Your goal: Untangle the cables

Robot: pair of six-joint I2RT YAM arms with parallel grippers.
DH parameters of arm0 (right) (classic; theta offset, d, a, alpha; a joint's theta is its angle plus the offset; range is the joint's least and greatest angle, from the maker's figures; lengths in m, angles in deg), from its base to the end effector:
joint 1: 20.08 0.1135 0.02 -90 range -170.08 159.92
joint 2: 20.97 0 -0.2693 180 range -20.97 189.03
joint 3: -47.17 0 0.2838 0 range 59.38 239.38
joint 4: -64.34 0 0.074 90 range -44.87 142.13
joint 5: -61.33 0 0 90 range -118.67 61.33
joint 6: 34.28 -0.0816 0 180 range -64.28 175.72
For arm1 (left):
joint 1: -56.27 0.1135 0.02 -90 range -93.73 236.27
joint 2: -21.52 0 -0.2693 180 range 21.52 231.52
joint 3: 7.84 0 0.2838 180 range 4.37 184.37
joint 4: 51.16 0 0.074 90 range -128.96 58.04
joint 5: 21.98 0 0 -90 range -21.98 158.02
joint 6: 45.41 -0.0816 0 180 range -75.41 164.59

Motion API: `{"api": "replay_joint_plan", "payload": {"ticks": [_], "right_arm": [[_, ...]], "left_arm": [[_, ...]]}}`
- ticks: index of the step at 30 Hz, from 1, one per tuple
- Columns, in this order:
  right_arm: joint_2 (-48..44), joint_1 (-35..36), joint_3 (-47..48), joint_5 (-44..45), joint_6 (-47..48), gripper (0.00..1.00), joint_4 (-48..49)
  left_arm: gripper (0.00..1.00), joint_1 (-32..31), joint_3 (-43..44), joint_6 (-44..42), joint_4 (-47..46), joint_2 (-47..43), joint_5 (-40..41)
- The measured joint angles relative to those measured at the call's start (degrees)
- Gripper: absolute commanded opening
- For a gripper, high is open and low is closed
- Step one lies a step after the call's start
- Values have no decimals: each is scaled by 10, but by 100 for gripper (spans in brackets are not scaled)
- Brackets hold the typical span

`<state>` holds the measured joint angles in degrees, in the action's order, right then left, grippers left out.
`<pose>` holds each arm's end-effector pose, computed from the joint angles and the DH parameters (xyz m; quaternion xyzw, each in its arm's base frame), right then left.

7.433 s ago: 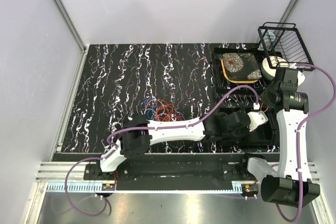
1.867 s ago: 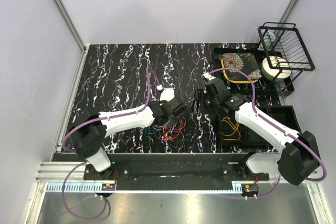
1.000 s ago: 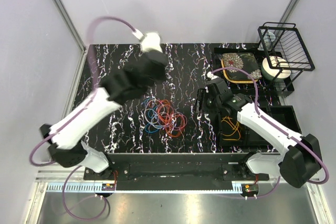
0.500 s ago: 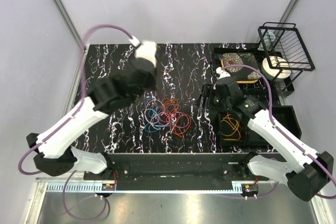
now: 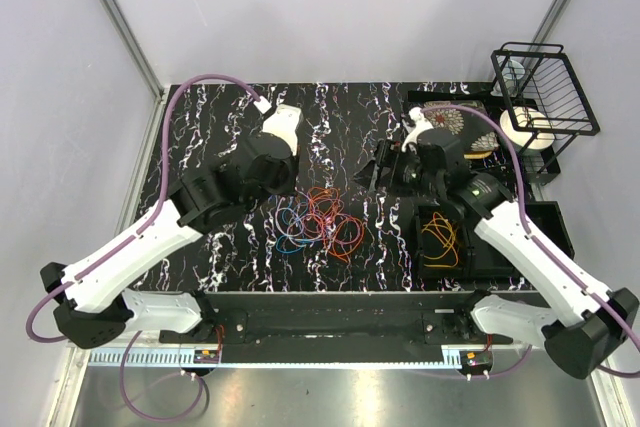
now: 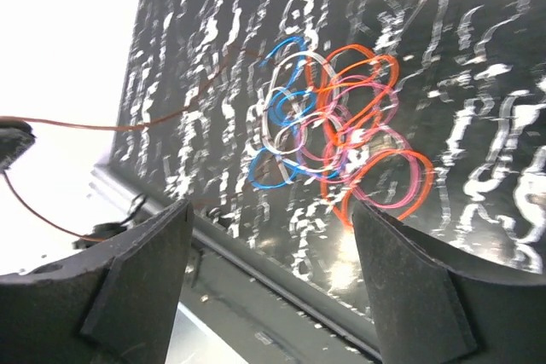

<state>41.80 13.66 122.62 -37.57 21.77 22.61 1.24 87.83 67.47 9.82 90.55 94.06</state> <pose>0.2498 0.1820 0.3402 -0.0378 0.8593 0.3372 0.3827 0.2007 -0.2244 0.4091 0.1375 0.8570 -0.1310 0.4790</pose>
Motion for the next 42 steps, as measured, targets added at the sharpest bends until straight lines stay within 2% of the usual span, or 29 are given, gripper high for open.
{"api": "replay_joint_plan", "payload": {"ticks": [12, 18, 27, 35, 39, 42], "right_arm": [[71, 0, 34, -100, -127, 79, 54], [84, 0, 67, -104, -177, 76, 55], [95, 0, 58, -103, -257, 73, 45], [109, 0, 58, -101, -276, 71, 46], [122, 0, 58, -101, -280, 66, 46], [125, 0, 57, -100, -280, 51, 46]], "left_arm": [[0, 0, -38, 14, -41, -6, -24], [0, 0, -58, 36, -63, -13, -31], [0, -5, -97, 90, -113, -15, -34], [0, -22, -129, 111, -155, -26, -33], [0, -32, -139, 116, -172, -35, -33], [0, -40, -146, 118, -185, -38, -33]]}}
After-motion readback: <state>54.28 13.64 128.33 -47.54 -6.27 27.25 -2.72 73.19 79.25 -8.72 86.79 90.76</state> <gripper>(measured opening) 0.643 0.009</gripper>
